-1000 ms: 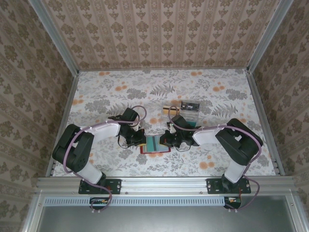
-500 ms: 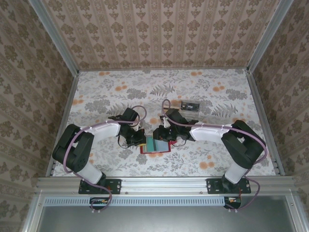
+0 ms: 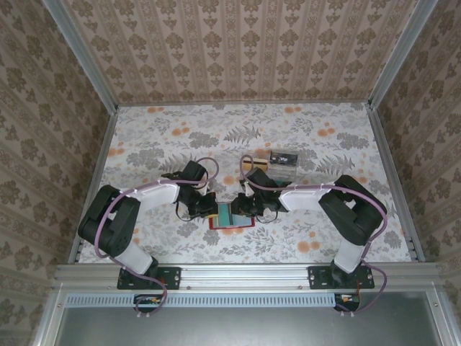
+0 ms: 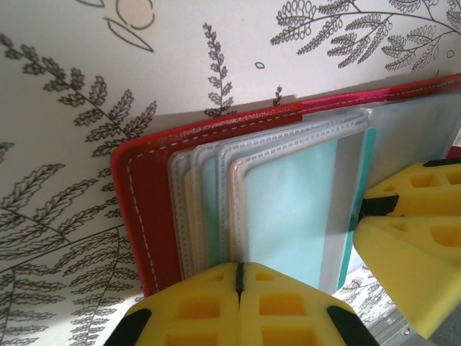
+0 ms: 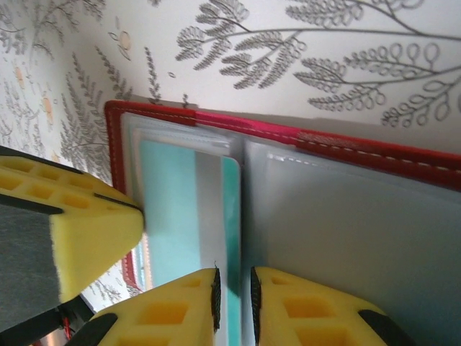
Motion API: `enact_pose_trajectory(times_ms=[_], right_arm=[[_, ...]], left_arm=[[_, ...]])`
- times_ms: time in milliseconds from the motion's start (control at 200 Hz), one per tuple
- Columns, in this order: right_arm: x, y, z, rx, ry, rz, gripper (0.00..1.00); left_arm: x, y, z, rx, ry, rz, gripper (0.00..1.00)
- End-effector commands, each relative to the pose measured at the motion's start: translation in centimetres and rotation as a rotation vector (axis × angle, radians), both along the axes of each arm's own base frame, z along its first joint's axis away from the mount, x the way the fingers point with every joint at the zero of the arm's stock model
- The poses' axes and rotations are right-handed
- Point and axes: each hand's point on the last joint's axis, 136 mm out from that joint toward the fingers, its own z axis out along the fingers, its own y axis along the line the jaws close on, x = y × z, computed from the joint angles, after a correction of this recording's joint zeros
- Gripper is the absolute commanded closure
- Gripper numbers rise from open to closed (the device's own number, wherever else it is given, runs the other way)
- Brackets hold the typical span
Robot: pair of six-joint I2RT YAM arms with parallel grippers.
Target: Take the credit cards out of the card holder
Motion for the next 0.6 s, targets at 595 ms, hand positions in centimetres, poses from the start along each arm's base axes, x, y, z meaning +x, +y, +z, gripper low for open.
enact_pose_trajectory(times_ms=[595], right_arm=[[-0.7,-0.4,-0.7,0.041,0.029,-0.018,1.0]], left_arm=[[-1.6,2.3,-2.6,0.136,0.053,-0.008,1.0]])
